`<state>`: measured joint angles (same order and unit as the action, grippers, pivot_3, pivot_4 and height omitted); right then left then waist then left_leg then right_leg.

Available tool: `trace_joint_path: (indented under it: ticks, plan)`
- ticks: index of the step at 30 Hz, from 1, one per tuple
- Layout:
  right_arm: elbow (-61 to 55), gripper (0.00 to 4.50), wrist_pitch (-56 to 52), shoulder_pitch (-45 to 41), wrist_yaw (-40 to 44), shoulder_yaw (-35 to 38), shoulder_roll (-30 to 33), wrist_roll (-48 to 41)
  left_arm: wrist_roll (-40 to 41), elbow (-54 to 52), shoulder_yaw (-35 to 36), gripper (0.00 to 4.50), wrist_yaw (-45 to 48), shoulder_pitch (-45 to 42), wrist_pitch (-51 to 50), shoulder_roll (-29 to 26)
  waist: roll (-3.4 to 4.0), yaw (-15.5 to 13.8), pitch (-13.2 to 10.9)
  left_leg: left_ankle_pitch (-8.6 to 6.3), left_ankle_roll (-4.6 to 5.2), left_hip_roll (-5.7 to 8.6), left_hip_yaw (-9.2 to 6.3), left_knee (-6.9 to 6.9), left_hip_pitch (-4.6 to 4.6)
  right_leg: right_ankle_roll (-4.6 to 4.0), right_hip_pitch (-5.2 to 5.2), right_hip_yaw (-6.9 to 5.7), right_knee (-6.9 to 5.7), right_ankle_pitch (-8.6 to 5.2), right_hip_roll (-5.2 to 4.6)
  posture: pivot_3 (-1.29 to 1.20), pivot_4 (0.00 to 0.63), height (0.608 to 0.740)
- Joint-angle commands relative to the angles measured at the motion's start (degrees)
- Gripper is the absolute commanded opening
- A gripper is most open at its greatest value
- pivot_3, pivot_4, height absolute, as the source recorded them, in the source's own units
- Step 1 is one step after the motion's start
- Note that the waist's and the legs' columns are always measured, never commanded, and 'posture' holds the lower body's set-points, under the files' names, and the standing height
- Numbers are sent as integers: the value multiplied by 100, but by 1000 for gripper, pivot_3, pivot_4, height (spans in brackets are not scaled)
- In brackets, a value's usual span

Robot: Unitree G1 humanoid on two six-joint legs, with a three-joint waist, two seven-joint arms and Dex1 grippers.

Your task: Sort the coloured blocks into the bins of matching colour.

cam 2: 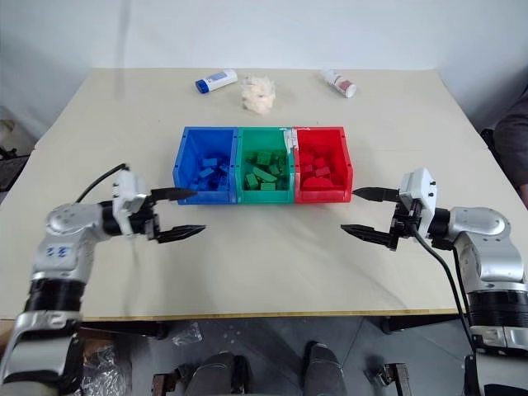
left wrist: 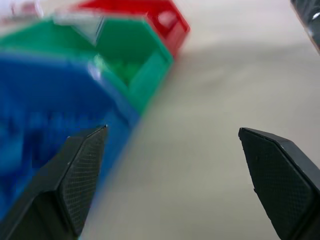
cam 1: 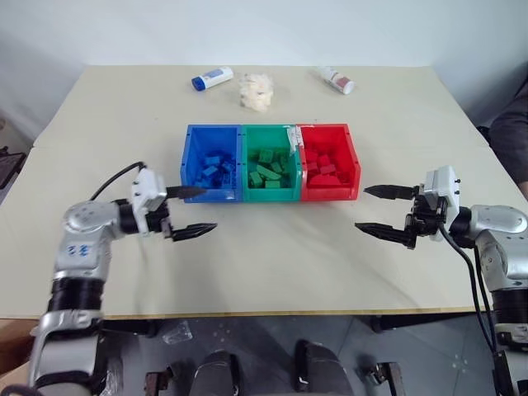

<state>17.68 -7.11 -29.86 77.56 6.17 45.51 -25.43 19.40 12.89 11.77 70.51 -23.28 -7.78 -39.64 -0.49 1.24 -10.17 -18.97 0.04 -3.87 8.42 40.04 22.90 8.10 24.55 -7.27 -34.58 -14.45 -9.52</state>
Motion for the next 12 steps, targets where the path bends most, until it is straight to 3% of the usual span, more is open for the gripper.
trace_joint_path:
  ticks: [1,12]
  plan:
    - [393,4500,280,-294,311,-10,131,149,285,-289,492,4465,-230,299,-70,-246,-1,-16,0,0,0,-1,-1,1,0,-1,0,-2,0,-1,0,0,150,740]
    - [661,4500,434,-483,462,21,71,262,518,-354,892,4465,-532,656,-15,-462,0,34,0,0,-3,-1,5,-2,-2,-2,1,-1,-2,-1,0,0,150,740]
